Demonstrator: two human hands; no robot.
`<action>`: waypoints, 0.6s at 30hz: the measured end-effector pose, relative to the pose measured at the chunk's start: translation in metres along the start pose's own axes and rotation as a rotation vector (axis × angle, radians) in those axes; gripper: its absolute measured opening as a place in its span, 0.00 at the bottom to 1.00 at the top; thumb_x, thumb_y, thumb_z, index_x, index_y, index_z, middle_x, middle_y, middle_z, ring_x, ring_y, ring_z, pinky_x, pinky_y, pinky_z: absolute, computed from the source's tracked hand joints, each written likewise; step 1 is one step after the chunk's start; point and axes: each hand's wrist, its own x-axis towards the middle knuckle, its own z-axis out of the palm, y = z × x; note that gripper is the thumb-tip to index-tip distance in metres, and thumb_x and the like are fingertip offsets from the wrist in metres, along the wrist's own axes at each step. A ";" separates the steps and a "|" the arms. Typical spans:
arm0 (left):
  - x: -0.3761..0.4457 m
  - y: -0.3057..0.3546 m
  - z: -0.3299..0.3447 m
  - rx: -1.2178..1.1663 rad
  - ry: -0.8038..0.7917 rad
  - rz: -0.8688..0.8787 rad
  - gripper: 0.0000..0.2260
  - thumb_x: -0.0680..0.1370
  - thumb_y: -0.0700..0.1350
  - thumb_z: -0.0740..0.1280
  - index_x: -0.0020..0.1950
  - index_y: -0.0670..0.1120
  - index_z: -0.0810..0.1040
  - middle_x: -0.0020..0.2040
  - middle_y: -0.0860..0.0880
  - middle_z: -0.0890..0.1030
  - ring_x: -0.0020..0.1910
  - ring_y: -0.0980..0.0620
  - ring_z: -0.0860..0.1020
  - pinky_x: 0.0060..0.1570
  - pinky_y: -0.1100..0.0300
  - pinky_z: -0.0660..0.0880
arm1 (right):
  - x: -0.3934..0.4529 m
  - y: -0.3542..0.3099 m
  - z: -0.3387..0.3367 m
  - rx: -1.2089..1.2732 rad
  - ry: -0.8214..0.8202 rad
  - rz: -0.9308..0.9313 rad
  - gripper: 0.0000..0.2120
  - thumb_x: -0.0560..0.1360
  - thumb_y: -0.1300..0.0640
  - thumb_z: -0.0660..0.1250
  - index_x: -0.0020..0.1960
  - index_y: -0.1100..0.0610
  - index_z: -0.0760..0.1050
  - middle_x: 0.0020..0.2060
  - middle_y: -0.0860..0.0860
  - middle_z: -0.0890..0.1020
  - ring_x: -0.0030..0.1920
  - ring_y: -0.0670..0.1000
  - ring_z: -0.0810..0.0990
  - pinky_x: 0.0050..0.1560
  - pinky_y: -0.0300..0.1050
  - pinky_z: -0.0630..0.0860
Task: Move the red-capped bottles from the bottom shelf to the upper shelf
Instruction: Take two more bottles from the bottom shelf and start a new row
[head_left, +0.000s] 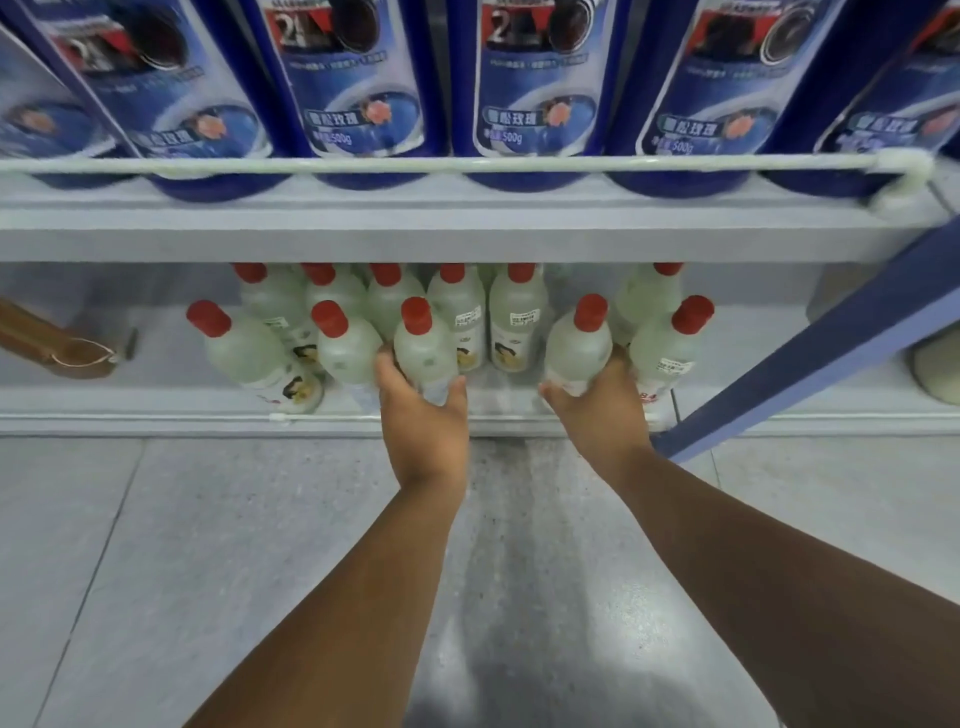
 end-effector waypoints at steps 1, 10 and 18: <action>0.000 -0.003 0.001 0.007 -0.001 -0.007 0.25 0.75 0.48 0.76 0.65 0.59 0.67 0.58 0.59 0.80 0.56 0.56 0.80 0.56 0.54 0.80 | 0.000 0.003 0.000 -0.003 -0.009 0.003 0.29 0.72 0.55 0.78 0.67 0.53 0.67 0.55 0.45 0.75 0.56 0.48 0.76 0.58 0.42 0.72; 0.010 -0.006 -0.002 0.017 -0.100 -0.072 0.20 0.74 0.47 0.77 0.62 0.54 0.73 0.49 0.62 0.80 0.51 0.57 0.79 0.50 0.64 0.73 | 0.000 0.002 -0.002 0.012 -0.030 -0.025 0.23 0.71 0.53 0.79 0.60 0.49 0.71 0.50 0.43 0.80 0.51 0.45 0.79 0.51 0.39 0.73; 0.002 0.009 -0.024 -0.042 -0.212 0.033 0.24 0.72 0.51 0.78 0.65 0.55 0.76 0.57 0.62 0.83 0.57 0.61 0.80 0.59 0.58 0.79 | -0.023 -0.026 0.008 0.083 -0.081 -0.152 0.28 0.69 0.51 0.80 0.66 0.49 0.73 0.55 0.42 0.83 0.54 0.39 0.81 0.56 0.37 0.78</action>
